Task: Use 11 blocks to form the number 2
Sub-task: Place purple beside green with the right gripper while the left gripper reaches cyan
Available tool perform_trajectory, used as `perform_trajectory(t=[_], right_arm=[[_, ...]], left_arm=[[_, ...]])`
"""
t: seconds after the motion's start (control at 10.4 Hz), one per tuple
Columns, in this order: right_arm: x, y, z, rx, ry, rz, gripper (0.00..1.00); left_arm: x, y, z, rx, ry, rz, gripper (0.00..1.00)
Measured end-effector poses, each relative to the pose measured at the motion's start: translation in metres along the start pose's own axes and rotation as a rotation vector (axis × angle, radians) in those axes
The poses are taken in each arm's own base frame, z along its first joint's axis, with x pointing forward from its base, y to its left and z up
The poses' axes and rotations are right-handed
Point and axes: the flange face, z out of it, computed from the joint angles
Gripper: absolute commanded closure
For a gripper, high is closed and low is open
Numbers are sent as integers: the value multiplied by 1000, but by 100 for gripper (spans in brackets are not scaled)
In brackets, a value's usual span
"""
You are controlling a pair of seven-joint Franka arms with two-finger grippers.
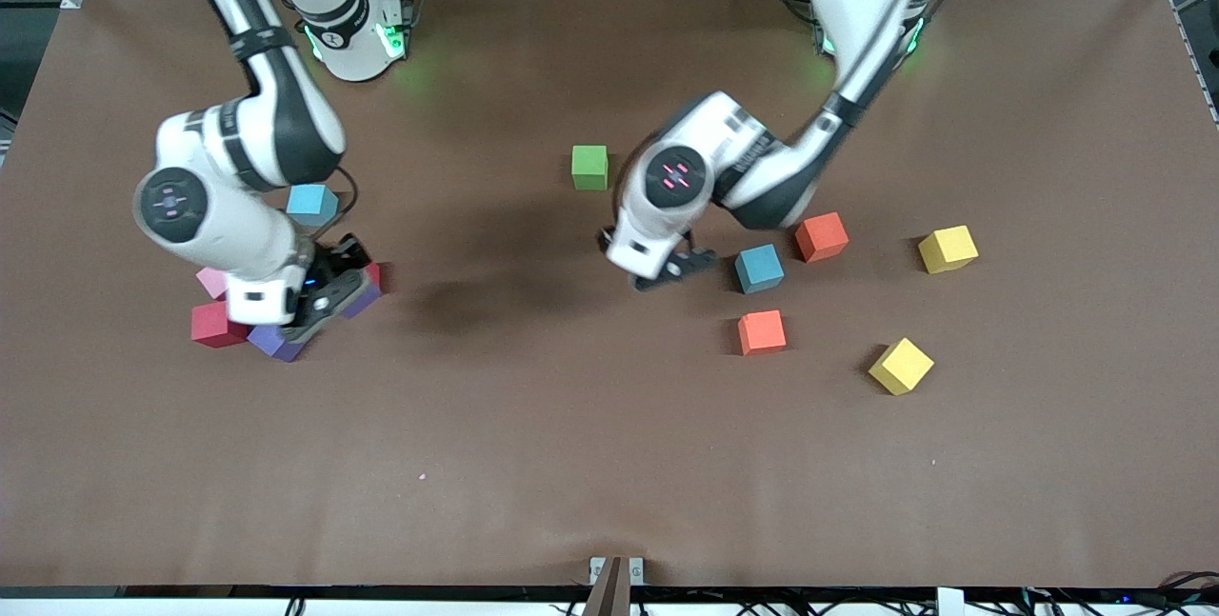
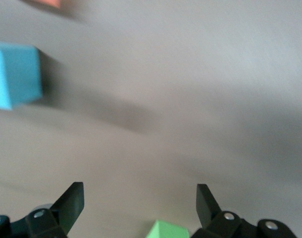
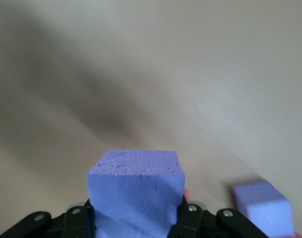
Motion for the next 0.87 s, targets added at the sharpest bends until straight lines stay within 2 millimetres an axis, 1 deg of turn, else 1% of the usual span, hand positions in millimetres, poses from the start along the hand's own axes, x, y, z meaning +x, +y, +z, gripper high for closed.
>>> perform_trajectory(t=[0.1, 0.19, 0.29, 0.39, 0.48, 0.58, 0.67, 0.77, 0.87], right_arm=[[21, -40, 2, -1, -5, -79, 55], [41, -88, 7, -1, -14, -164, 54], [54, -135, 15, 0, -21, -246, 54], [61, -172, 27, 2, -13, -311, 54], [61, -205, 45, 2, 14, -366, 54], [54, -234, 70, 0, 47, -414, 54], [42, -261, 95, 4, 67, -458, 54], [32, -282, 111, 11, 67, -492, 54], [25, -301, 119, 20, 62, -519, 54]], left_arm=[[22, -16, -3, 18, 7, -23, 0], [37, -30, -1, 46, 16, -38, 0], [50, -44, 4, 69, 21, -54, 0], [60, -57, 10, 85, 15, -67, 0], [71, -72, 17, 99, 1, -65, 0], [82, -90, 22, 104, -9, -66, 0], [92, -107, 24, 100, -12, -73, 0], [97, -119, 25, 99, -13, -80, 0], [99, -126, 28, 92, -8, -85, 0]])
